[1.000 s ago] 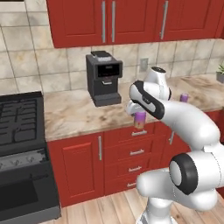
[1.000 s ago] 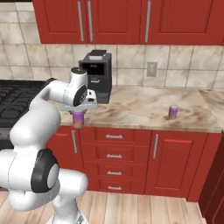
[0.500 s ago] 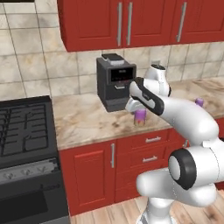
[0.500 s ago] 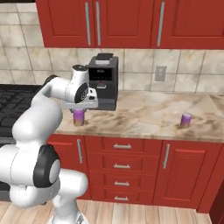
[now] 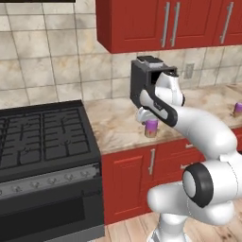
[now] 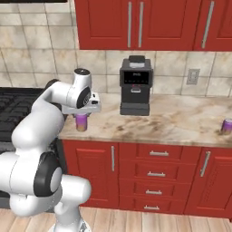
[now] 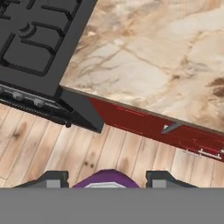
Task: Four empty soda cans are scattered around the kitchen. Gather all the cans and cluster them next to the stove for recycling.
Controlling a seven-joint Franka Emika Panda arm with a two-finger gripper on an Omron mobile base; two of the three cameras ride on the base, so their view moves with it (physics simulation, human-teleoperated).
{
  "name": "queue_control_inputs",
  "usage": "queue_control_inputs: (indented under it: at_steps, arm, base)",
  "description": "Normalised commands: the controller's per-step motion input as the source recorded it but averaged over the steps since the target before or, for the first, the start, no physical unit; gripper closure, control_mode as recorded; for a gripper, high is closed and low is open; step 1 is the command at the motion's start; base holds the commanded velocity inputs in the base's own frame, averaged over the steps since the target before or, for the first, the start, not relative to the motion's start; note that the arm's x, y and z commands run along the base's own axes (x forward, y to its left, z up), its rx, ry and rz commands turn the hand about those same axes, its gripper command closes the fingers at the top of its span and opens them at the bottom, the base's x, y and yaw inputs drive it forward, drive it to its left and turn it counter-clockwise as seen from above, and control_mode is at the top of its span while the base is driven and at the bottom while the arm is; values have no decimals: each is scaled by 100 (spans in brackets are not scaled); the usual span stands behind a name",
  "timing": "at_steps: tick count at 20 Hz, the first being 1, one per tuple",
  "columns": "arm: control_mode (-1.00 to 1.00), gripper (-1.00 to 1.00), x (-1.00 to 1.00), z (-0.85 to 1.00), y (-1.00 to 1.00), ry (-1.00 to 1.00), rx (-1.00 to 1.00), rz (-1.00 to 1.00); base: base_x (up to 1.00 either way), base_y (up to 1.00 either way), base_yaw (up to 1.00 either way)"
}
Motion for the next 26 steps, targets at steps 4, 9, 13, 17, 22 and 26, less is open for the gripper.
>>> queue_control_inputs:
  at_steps: [4, 9, 13, 17, 22, 26]
  arm:
    - [100, 100, 0, 0, 0, 0, 0, 0]
    - [100, 100, 0, 0, 0, 0, 0, 0]
    - [100, 100, 0, 0, 0, 0, 0, 0]
    - [100, 100, 0, 0, 0, 0, 0, 0]
    - [100, 100, 0, 0, 0, 0, 0, 0]
    - [100, 100, 0, 0, 0, 0, 0, 0]
  base:
    - [0, 70, 0]
    - [0, 69, 0]
    - [0, 62, 0]
    - [0, 58, 0]
    - [0, 43, 0]
    - [0, 2, 2]
